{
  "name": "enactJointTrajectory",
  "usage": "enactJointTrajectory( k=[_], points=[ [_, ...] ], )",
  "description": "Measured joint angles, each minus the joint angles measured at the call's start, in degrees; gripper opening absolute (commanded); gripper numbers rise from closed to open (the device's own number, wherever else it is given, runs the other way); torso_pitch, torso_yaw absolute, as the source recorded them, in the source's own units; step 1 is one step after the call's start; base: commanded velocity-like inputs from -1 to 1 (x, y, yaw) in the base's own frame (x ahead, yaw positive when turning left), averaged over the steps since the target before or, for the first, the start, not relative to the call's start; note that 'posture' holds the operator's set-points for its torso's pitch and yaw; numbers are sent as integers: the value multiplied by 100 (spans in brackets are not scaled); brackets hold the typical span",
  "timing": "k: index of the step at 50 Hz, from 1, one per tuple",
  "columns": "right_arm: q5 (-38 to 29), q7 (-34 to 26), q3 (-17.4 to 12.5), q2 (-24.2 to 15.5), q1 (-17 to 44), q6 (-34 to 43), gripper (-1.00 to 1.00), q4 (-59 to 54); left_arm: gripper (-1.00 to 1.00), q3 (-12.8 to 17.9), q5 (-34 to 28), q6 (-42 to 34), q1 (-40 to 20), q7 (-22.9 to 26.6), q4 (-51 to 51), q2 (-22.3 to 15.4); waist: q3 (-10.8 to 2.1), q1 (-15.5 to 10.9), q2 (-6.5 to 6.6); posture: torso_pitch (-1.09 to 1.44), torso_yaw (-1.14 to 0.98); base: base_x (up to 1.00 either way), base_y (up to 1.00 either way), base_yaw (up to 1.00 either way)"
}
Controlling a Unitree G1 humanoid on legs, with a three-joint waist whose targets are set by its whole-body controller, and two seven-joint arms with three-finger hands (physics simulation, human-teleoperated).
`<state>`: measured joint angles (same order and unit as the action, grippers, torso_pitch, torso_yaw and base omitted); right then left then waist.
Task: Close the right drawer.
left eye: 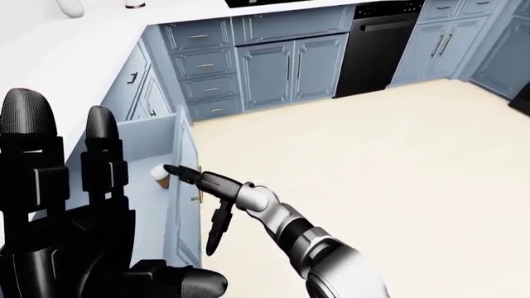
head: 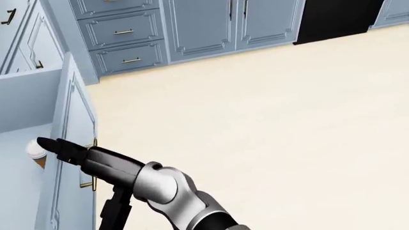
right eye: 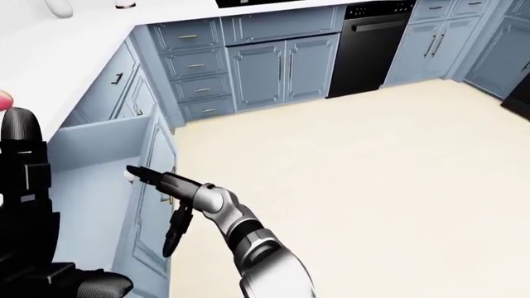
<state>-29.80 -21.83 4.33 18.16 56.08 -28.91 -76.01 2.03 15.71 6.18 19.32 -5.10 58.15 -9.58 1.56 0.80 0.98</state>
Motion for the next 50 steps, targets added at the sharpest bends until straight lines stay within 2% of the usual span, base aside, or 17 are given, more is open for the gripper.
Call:
enactJointTrajectory(
  k=[19, 37, 50],
  points=[
    [-396, 80, 134, 275, 61, 244, 100, 87, 100, 2, 6, 12, -2, -9, -1, -13, -29, 11, 34, 0, 0, 0, 0, 0],
    [-594, -24, 213, 487, 141, 336, 100, 91, 100, 32, 4, -68, -21, 72, 1, 77, 4, -6, 34, 0, 0, 0, 0, 0],
    [-719, -79, 266, 655, 120, 356, 100, 108, 100, 58, 103, -81, -38, -3, 0, -25, 10, 11, 49, 0, 0, 0, 0, 0]
  ],
)
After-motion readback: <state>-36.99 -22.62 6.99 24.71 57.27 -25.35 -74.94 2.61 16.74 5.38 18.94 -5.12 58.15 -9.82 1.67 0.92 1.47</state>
